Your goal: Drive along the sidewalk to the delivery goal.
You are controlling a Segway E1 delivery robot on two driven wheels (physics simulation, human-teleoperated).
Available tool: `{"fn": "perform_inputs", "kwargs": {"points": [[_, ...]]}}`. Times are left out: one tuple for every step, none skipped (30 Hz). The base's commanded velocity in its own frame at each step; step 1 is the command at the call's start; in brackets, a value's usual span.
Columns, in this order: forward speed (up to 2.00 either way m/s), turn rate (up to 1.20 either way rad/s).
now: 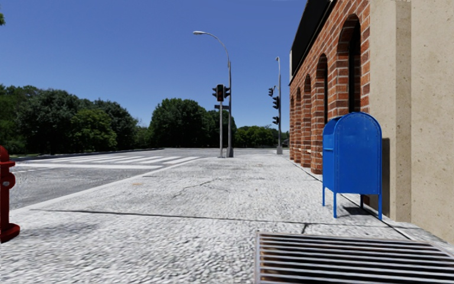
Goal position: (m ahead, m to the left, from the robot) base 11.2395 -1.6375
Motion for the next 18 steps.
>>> {"fn": "perform_inputs", "kwargs": {"points": [[2.0, -0.24], [2.0, -0.25], [2.0, -0.27], [2.0, -0.3], [2.0, -0.3], [2.0, -0.3], [2.0, -0.31], [2.0, -0.31], [2.0, -0.31], [2.0, -0.31], [2.0, -0.32], [2.0, -0.32], [2.0, -0.32], [2.0, -0.33], [2.0, -0.33], [2.0, -0.33], [2.0, -0.33], [2.0, -0.33]]}}
